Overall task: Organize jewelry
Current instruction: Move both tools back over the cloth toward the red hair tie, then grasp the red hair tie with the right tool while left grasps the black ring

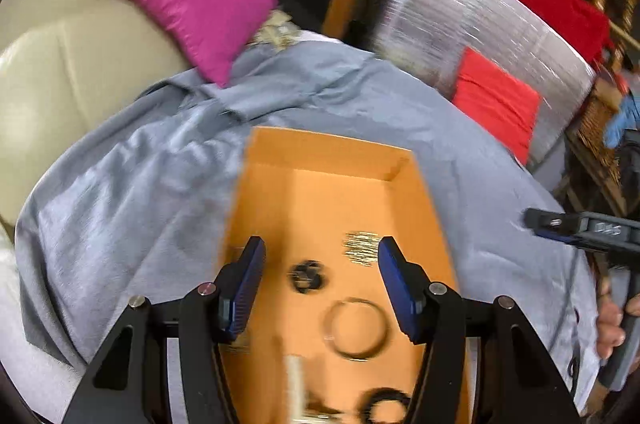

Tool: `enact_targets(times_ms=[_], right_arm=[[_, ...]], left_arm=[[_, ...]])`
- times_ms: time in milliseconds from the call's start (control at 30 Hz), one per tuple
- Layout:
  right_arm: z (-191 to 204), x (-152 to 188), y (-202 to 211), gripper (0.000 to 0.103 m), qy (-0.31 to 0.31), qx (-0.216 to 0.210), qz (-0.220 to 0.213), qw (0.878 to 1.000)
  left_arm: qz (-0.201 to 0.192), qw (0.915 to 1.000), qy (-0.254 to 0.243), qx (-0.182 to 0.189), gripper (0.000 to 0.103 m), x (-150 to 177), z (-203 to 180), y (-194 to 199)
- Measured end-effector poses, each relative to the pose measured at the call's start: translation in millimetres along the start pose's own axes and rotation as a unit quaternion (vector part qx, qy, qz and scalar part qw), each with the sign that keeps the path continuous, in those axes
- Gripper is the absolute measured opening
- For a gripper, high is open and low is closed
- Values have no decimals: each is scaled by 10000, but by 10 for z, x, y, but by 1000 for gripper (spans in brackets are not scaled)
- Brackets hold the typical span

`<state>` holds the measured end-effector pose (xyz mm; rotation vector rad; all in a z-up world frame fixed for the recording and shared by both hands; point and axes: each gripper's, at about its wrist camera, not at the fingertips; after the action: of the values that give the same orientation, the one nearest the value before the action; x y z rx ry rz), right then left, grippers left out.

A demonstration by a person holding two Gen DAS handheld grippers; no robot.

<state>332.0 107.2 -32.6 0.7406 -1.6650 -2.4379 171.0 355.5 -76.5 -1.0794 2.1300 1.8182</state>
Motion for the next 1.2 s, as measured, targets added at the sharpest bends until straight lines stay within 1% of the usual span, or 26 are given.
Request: enact_targets(times_ms=[67,133,167,233,300,367,467,500,533,567,667,733,800,867,900,967,1000,1067,1133,1167,1200], right_arm=[[-447,246,292,55,-355,-20,-228,9991],[-882,480,552,54,-683,-4,-427,9967],[-1155,637,711,55,-910,10,-557,9943],[-1639,916,944,54,-1337,42,-736,9883],[-2108,1227,1117,54,-1807,-13,-896,9794],[-2566,1548,1274,54,-2294,-104,-1080,9673],[-3126,1931,1428,54,-2866,-254,-1339,9483],[-3253,2030,1449,54,-3002,-299,-1418,9428],[-3398,2151,1469,54,-3149,-331,-1497,9367],[-3505,2245,1472,54,-3255,-363,-1563,9318],[-3771,2472,1413,54,-3522,-593,-1685,9187],[-3921,2581,1384,54,-3652,-674,-1656,9136],[-4042,2642,1317,54,-3820,-892,-1583,9061],[-4117,2652,1289,48,-3893,-989,-1519,9031],[-4155,2634,1269,47,-3904,-1024,-1525,9021],[-4202,2601,1242,47,-3894,-1076,-1551,9015],[-4228,2588,1226,47,-3893,-1104,-1565,9010],[-4270,2576,1183,42,-3885,-1209,-1509,9009],[-4309,2554,1101,42,-3907,-1243,-1408,9012],[-4322,2524,1051,42,-3901,-1230,-1324,9029],[-4341,2510,1021,42,-3897,-1221,-1275,9039]], left_arm=[[-35,9996,-278,9,62,30,-282,13],[-68,9978,-665,50,67,89,-664,10],[-78,9968,-794,66,68,112,-796,-2],[-73,9920,-1251,171,69,208,-1225,-44],[-7,9863,-1624,293,70,311,-1586,-99],[72,9801,-1949,371,70,426,-1901,-163],[237,9701,-2377,416,70,609,-2366,-286],[312,9654,-2548,463,70,704,-2559,-333],[341,9631,-2626,483,70,747,-2651,-356],[373,9596,-2741,520,70,820,-2787,-384],[447,9454,-3140,749,70,1049,-3212,-450],[490,9370,-3341,897,71,1164,-3404,-496],[587,9264,-3555,1089,71,1316,-3639,-589],[802,9164,-3733,1204,71,1446,-3813,-717],[960,9095,-3845,1255,71,1544,-3913,-793],[1157,8998,-3981,1356,71,1665,-4038,-889],[1221,8956,-4042,1399,71,1719,-4087,-928],[1318,8890,-4135,1458,71,1779,-4135,-983],[1429,8805,-4221,1619,71,1862,-4210,-1024],[1473,8773,-4246,1684,71,1876,-4257,-1032],[1544,8724,-4283,1780,71,1897,-4281,-1051]])
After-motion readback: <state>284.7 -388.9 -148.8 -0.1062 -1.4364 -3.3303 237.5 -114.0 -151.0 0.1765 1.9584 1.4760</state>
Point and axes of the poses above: each gripper's, at about its wrist camera, not at the fingertips, and y roughly against the way its jaws point, z to its left, x to its underside, and after that the axes turned 13 degrees about z, right-handed
